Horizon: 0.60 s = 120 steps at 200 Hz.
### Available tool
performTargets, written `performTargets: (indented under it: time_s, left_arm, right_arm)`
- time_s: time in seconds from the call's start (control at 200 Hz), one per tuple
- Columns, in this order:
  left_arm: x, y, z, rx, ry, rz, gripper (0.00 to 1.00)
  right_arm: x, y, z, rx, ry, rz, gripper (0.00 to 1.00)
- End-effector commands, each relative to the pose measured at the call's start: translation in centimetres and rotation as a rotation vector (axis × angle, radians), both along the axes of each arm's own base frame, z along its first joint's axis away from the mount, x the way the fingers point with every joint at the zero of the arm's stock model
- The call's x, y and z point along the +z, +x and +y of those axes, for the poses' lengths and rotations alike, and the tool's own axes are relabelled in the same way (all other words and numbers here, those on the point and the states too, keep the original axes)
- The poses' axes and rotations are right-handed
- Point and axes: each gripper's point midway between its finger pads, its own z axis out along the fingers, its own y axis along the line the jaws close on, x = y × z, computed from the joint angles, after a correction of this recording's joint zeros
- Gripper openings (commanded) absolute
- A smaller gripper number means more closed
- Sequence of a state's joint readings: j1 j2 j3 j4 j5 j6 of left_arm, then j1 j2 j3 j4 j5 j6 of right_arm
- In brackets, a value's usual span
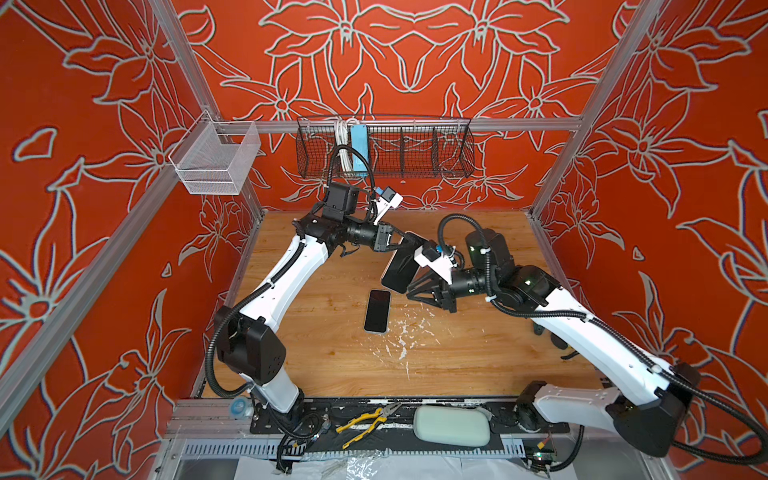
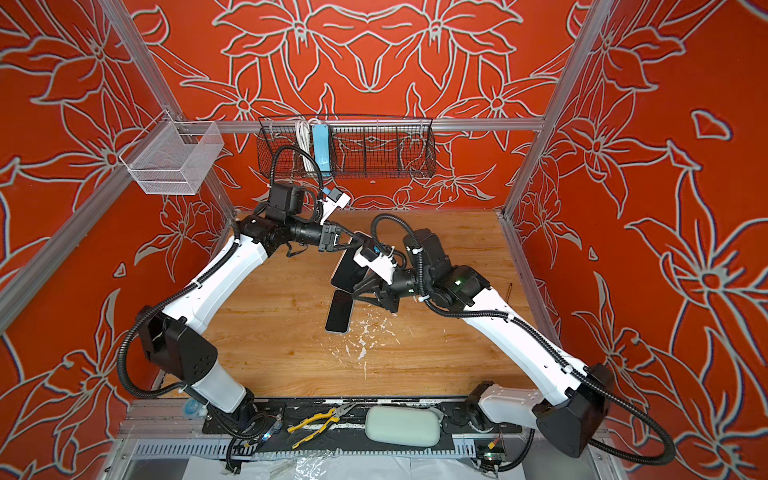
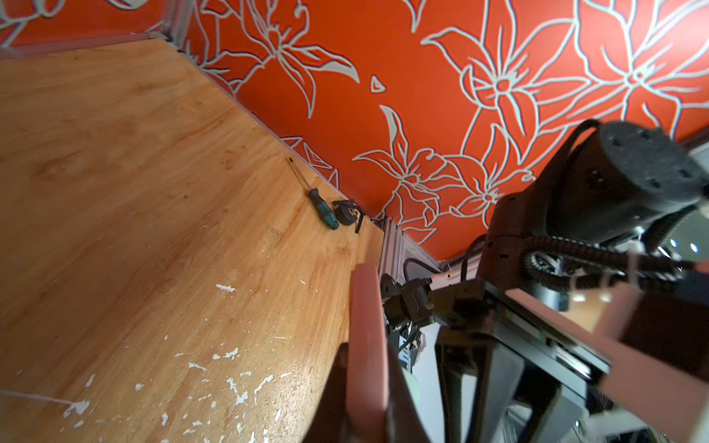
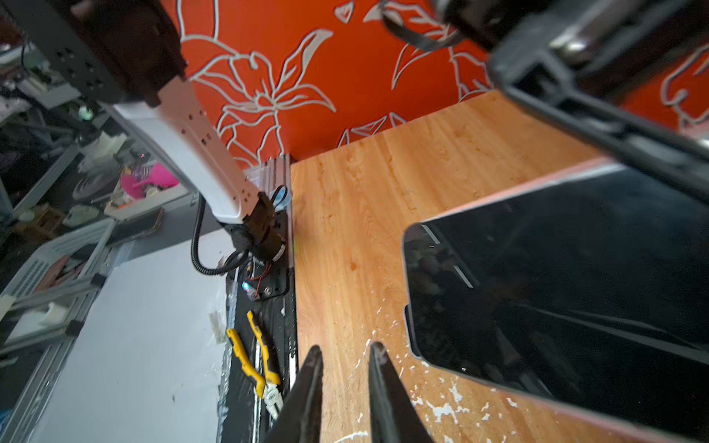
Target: Take the phone out of the phone case
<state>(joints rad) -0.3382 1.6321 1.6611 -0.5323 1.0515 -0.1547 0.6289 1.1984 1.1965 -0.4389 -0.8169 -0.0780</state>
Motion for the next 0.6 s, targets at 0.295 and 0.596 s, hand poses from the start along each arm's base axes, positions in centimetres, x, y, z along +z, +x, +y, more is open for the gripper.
performTargets:
  time_s: [0.295,0.596]
  left_arm:
    - [1.2,3.2,6.2,0.549,-0.210,0.260,0.00]
    - [-0.3,3.2,9.5,0.763,-0.398,0.373,0.00]
  right_arm:
    - [1.5,3.6,-2.3,-0.225,0.216,0.207,0.52]
    - [0.9,5.7,-3.0,-0.352,0.302,0.360,0.69]
